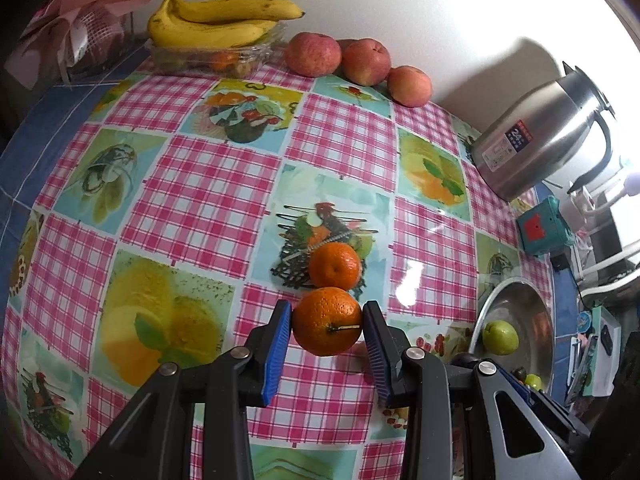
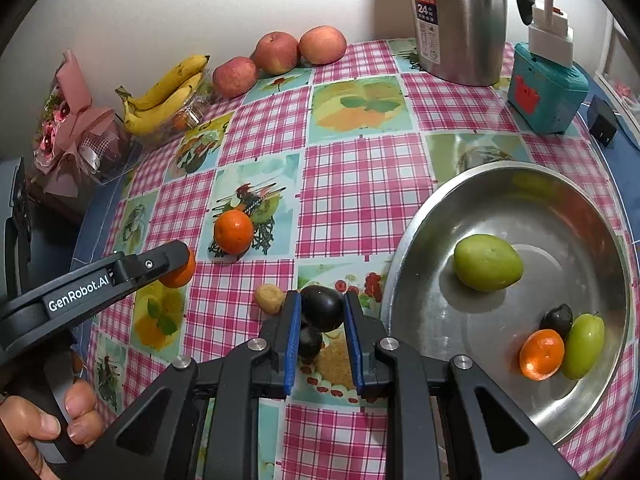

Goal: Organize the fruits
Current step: 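Carry the orange and plum into the steel bowl and open both tools, then withdraw both open tools from the bowl back over the table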

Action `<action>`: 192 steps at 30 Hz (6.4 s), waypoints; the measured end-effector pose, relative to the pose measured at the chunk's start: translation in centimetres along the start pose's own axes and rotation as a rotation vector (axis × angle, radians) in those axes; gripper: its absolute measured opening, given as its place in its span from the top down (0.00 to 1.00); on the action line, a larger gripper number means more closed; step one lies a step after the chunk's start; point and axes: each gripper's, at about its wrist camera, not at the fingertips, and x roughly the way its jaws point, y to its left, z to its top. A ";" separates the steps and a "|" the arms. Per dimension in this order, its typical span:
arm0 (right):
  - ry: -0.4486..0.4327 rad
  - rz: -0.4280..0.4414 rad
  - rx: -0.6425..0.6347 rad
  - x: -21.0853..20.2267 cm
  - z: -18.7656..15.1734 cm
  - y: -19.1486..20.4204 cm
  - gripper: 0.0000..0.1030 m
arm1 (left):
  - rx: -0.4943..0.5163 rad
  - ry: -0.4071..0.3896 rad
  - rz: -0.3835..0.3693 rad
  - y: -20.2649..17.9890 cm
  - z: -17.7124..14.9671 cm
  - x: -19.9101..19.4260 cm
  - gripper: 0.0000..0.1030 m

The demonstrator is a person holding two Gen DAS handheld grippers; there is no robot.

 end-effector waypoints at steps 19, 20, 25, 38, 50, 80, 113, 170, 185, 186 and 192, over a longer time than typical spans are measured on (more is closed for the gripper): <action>-0.100 -0.161 0.271 -4.3 -0.4 -10.9 0.79 | 0.331 0.032 -0.084 -11.9 -4.8 0.6 0.62; -0.102 -0.165 0.286 -4.4 -0.5 -11.4 0.79 | 0.353 0.032 -0.088 -12.6 -5.2 0.6 0.62; -0.108 -0.192 0.325 -5.2 -0.8 -13.2 0.78 | 0.428 0.045 -0.115 -15.1 -6.9 1.0 0.62; -0.101 -0.184 0.334 -5.0 -1.0 -13.5 0.78 | 0.490 0.052 -0.096 -16.6 -8.0 2.7 0.62; -0.073 -0.190 0.316 -3.6 -1.0 -13.2 0.78 | 0.516 0.063 -0.079 -17.1 -8.4 4.8 0.62; -0.031 -0.217 0.296 -1.9 -1.0 -12.7 0.78 | 0.516 0.069 -0.060 -17.0 -8.4 5.8 0.61; -0.076 -0.190 0.285 -3.0 -0.6 -12.2 0.64 | 0.170 -0.023 0.031 -9.3 -3.3 1.8 0.49; -0.038 -0.283 0.156 -1.4 -0.4 -10.6 0.07 | 0.167 -0.045 0.232 -6.6 -2.4 1.9 0.00; -0.041 -0.228 0.105 -2.1 -0.7 -7.3 0.07 | 0.198 -0.121 0.348 -2.9 -0.5 -1.7 0.00; -0.036 -0.221 0.101 -2.0 -0.7 -6.9 0.07 | 0.186 -0.127 0.349 -2.4 -0.3 -2.0 0.00; 0.017 -0.187 0.041 -0.8 -1.1 -3.9 0.07 | 0.130 -0.110 0.315 0.2 0.3 -2.9 0.00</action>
